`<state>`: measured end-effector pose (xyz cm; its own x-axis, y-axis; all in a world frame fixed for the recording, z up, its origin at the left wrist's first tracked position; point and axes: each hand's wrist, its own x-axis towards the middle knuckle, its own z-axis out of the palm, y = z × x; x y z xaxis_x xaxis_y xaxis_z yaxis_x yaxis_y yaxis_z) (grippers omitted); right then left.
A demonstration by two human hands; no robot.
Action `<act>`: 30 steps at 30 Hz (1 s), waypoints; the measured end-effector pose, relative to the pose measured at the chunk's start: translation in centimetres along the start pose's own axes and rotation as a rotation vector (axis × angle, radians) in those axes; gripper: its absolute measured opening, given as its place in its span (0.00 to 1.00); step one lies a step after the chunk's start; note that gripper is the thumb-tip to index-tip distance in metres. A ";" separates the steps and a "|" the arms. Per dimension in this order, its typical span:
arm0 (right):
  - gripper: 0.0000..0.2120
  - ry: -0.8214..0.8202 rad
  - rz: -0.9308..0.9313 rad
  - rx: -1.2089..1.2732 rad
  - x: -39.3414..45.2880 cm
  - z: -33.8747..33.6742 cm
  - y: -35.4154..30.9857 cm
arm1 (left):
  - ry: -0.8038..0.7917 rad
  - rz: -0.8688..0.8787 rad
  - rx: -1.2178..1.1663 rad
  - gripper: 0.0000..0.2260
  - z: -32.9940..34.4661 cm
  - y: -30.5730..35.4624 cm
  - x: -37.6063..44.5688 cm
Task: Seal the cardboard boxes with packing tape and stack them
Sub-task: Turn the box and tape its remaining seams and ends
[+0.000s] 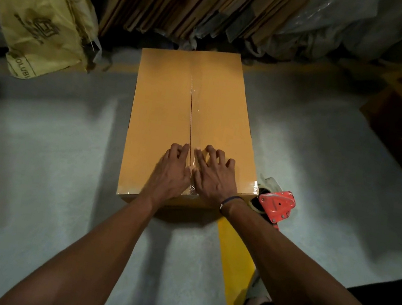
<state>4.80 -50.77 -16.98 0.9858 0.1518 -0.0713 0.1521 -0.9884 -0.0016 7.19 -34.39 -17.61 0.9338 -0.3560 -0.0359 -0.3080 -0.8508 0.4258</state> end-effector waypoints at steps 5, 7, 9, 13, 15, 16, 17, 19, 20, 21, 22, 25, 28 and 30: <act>0.28 -0.018 0.137 0.072 3.2 -1.2 0.4 | -0.038 -0.026 -0.086 0.31 0.2 -0.9 0.5; 0.28 -0.028 0.089 0.052 2.9 -1.6 0.4 | -0.058 -0.042 -0.170 0.31 0.1 -1.4 0.3; 0.28 -0.022 0.034 0.039 1.6 -1.5 0.0 | -0.069 -0.050 -0.218 0.32 -0.1 -1.8 0.2; 0.26 -0.040 -0.008 0.055 -1.2 -1.3 -1.1 | -0.095 -0.073 -0.214 0.31 -0.4 -1.6 0.3; 0.25 -0.051 -0.053 0.066 -1.9 -1.5 -1.1 | -0.124 -0.100 -0.207 0.31 -0.7 -1.2 0.4; 0.24 -0.045 -0.072 0.082 -2.0 -1.7 -1.0 | -0.145 -0.111 -0.197 0.32 -0.9 -1.0 0.5; 0.23 -0.029 -0.076 0.117 -2.0 -1.9 -0.8 | -0.166 -0.113 -0.175 0.32 -1.0 -0.8 0.7; 0.23 -0.007 -0.031 0.202 -1.4 -2.1 -0.4 | -0.194 -0.094 -0.080 0.32 -1.4 -0.2 0.8; 0.24 -0.013 0.000 0.229 -0.8 -2.2 -0.4 | -0.200 -0.078 -0.021 0.32 -1.6 0.1 1.0; 0.25 -0.036 0.021 0.245 -0.1 -2.2 -0.5 | -0.202 -0.064 0.030 0.31 -1.8 0.4 1.1; 0.26 -0.065 0.034 0.248 0.5 -2.1 -0.6 | -0.193 -0.053 0.071 0.31 -2.0 0.7 1.2; 0.26 -0.108 0.050 0.189 1.4 -1.5 -1.2 | -0.141 -0.028 0.173 0.27 -1.8 0.8 0.7; 0.26 -0.073 0.047 0.153 1.0 -0.9 -1.1 | -0.088 -0.022 0.237 0.29 -1.3 1.2 -0.9; 0.27 -0.073 0.027 0.134 1.0 -0.8 -0.8 | -0.082 -0.035 0.228 0.29 -1.1 1.9 -2.1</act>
<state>5.74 -49.78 -16.24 0.9809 0.1286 -0.1460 0.1097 -0.9853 -0.1313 4.85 -34.85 -15.72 0.9296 -0.3471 -0.1241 -0.3177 -0.9251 0.2082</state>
